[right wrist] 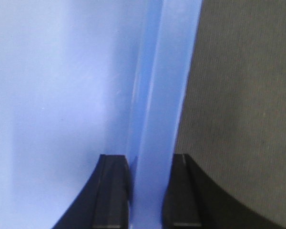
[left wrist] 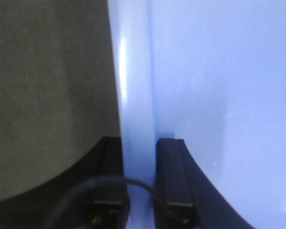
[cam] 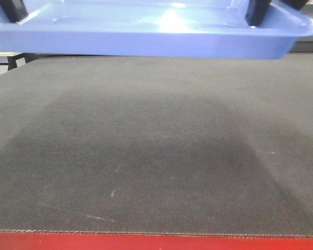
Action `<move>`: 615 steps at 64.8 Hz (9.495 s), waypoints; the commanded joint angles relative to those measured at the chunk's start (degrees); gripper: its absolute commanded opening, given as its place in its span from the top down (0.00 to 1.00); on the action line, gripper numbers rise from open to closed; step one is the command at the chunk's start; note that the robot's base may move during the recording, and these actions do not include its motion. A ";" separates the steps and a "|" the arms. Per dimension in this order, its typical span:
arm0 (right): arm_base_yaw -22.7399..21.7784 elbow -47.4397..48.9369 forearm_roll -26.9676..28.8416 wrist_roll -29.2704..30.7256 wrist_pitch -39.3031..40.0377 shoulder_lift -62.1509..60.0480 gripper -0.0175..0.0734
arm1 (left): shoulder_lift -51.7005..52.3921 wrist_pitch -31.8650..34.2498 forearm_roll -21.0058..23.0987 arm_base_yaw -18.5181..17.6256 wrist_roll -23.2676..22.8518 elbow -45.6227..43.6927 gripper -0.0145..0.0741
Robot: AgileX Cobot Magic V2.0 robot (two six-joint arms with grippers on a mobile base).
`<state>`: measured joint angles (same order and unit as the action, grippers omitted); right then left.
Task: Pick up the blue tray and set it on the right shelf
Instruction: 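Lift the tray off the table with both grippers, then hold the tray with both grippers while the base backs away, then hold the tray while the base drives up to the steel shelf, then raise the held tray above the steel shelf edge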
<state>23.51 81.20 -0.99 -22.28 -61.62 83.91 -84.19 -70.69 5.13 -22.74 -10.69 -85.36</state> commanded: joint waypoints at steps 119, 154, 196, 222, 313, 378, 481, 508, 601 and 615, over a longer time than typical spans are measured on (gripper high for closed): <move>-0.03 -3.38 -2.67 1.93 -1.84 -11.93 0.75 | 6.93 -6.03 -2.03 -8.03 -2.81 3.47 0.89; -0.03 -3.38 -2.67 1.93 -1.84 -11.93 0.75 | 6.93 -6.03 -1.83 -8.03 -2.81 3.47 0.89; -0.03 -3.38 -2.67 1.93 -1.84 -11.93 0.75 | 6.93 -6.03 -1.83 -8.03 -2.81 3.47 0.89; -0.03 -3.38 -2.67 1.93 -1.84 -11.93 0.75 | 6.93 -6.03 -1.83 -8.03 -2.81 3.47 0.89; -0.03 -3.38 -2.67 1.93 -1.84 -11.93 0.75 | 6.93 -6.03 -1.58 -8.03 -2.81 3.47 0.89; -0.03 -3.38 -2.67 1.93 -1.84 -11.93 0.75 | 6.93 -6.03 1.54 -8.03 -2.81 3.47 0.89; -0.03 -3.38 -2.67 1.93 -1.84 -11.93 0.75 | 6.93 -6.03 1.63 -7.83 -2.81 3.47 0.89; -0.03 -3.38 -2.67 1.93 -1.84 -11.93 0.75 | 6.93 -6.03 1.63 -7.83 -2.81 3.47 0.89; -0.03 -3.38 -2.67 1.93 -1.84 -11.93 0.75 | 6.72 -6.03 1.63 -7.83 -2.81 3.47 0.89; -0.03 -3.38 -2.67 1.93 -1.84 -11.93 0.75 | 6.72 -6.03 1.63 -7.83 -2.81 3.47 0.89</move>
<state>23.52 76.09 -2.34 -21.71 -66.78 73.88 -79.25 -70.43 6.35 -30.09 -15.26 -80.49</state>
